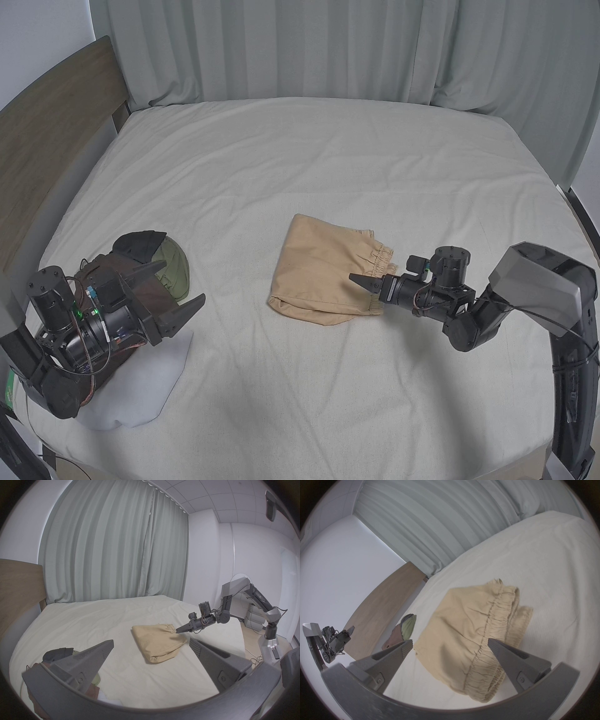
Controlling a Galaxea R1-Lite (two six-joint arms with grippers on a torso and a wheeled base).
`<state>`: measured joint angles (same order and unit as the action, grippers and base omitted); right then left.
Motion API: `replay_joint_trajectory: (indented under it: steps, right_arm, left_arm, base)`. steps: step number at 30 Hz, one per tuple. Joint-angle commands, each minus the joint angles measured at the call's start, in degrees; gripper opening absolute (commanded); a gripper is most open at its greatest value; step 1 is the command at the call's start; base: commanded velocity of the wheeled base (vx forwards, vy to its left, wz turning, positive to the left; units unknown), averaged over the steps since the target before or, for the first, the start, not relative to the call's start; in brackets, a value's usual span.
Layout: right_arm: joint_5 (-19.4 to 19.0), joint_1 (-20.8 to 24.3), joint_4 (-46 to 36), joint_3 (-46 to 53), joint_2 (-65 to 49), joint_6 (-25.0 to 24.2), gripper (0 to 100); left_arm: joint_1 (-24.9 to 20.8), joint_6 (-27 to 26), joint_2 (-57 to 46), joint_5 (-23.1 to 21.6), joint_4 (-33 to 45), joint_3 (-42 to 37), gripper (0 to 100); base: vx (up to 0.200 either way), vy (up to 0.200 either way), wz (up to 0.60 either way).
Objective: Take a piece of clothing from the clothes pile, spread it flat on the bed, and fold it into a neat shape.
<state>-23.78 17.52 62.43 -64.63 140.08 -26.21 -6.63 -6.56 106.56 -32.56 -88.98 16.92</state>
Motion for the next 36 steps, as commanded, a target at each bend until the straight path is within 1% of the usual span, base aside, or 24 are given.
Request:
replay_joint_trajectory:
  steps: [1,2,3,6,9,11,12,13,16,20,21,22,23,25,27,29,30,31,33,36]
  right_arm:
    - [0.2,0.2,0.4,6.6,-16.2,2.0,100]
    - [0.4,-0.1,0.4,8.9,-20.0,4.3,100]
    - [0.5,-0.3,0.3,9.9,-21.6,5.8,100]
    - [2.4,-2.5,0.7,14.2,-28.7,14.9,100]
    - [3.1,-4.4,1.6,20.4,-36.4,21.7,100]
    - [3.2,-5.5,2.6,25.3,-41.6,25.4,100]
    - [3.2,-5.5,2.6,25.3,-41.6,25.4,100]
    - [3.2,-6.2,4.8,31.3,-48.2,28.5,100]
    - [3.2,-7.1,7.6,37.9,-55.4,29.2,100]
    - [3.0,-8.8,9.5,46.9,-66.3,29.4,100]
    - [2.9,-9.9,9.3,50.0,-70.7,29.4,100]
    - [2.9,-9.9,9.3,50.0,-70.7,29.4,100]
    - [2.7,-10.8,9.5,52.8,-75.3,29.3,100]
    - [2.6,-11.2,9.4,56.0,-81.0,29.1,100]
    - [2.5,-11.1,9.1,59.0,-85.9,28.8,100]
    - [2.4,-10.8,8.9,62.2,-91.2,28.1,100]
    - [2.4,-10.8,8.8,62.6,-91.9,28.0,100]
    - [2.5,-10.9,8.1,64.6,-95.7,27.4,100]
    - [2.9,-11.2,3.5,64.6,-100.9,27.1,100]
    - [3.4,-11.5,-7.9,64.6,-111.3,27.1,100]
  left_arm:
    - [-3.3,0.1,-3.8,-0.7,-0.1,-0.9,100]
    - [-4.6,0.1,-4.6,-1.3,-0.1,-1.5,100]
    - [-5.3,0.1,-5.0,-1.5,-0.1,-1.8,100]
    - [-9.5,0.2,-8.8,-2.3,0.0,-3.6,100]
    - [-12.7,0.1,-13.1,-2.1,0.0,-6.1,100]
    - [-13.0,0.2,-16.4,-2.1,0.0,-9.4,100]
    - [-13.0,0.2,-16.4,-2.1,0.0,-9.4,100]
    - [-12.8,0.7,-21.0,-2.0,0.1,-12.9,100]
    - [-12.0,1.3,-26.2,-1.2,0.2,-15.5,100]
    - [-8.1,3.2,-33.3,2.3,1.0,-16.9,100]
    - [-6.8,4.2,-36.0,3.7,1.8,-16.8,100]
    - [-6.8,4.2,-36.0,3.7,1.8,-16.8,100]
    - [-5.7,4.7,-38.4,4.9,2.8,-16.9,100]
    - [-4.2,4.7,-41.9,6.6,5.9,-16.9,100]
    - [-3.1,4.7,-46.0,8.1,10.3,-16.9,100]
    - [-2.8,4.7,-51.2,9.5,16.6,-16.9,100]
    - [-2.7,4.7,-52.0,9.8,17.6,-16.9,100]
    - [-2.7,4.6,-56.3,11.4,23.8,-16.9,100]
    - [-2.8,4.6,-62.4,13.6,32.1,-16.9,100]
    - [-2.9,4.6,-72.5,14.6,44.9,-16.9,100]
  base:
    - [0.000,0.000,0.00]
    - [0.000,0.000,0.00]
    - [0.000,0.000,0.00]
    - [0.000,0.000,0.00]
    - [0.000,0.000,0.00]
    - [0.000,0.000,0.00]
    - [0.000,0.000,0.00]
    - [0.000,0.000,0.00]
    - [0.000,0.000,0.00]
    - [0.000,0.000,0.00]
    - [0.000,0.000,0.00]
    - [0.000,0.000,0.00]
    - [0.000,0.000,0.00]
    - [0.000,0.000,0.00]
    - [0.000,0.000,0.00]
    - [0.000,0.000,0.00]
    - [0.000,0.000,0.00]
    - [0.000,0.000,0.00]
    - [0.000,0.000,0.00]
    - [0.000,0.000,0.00]
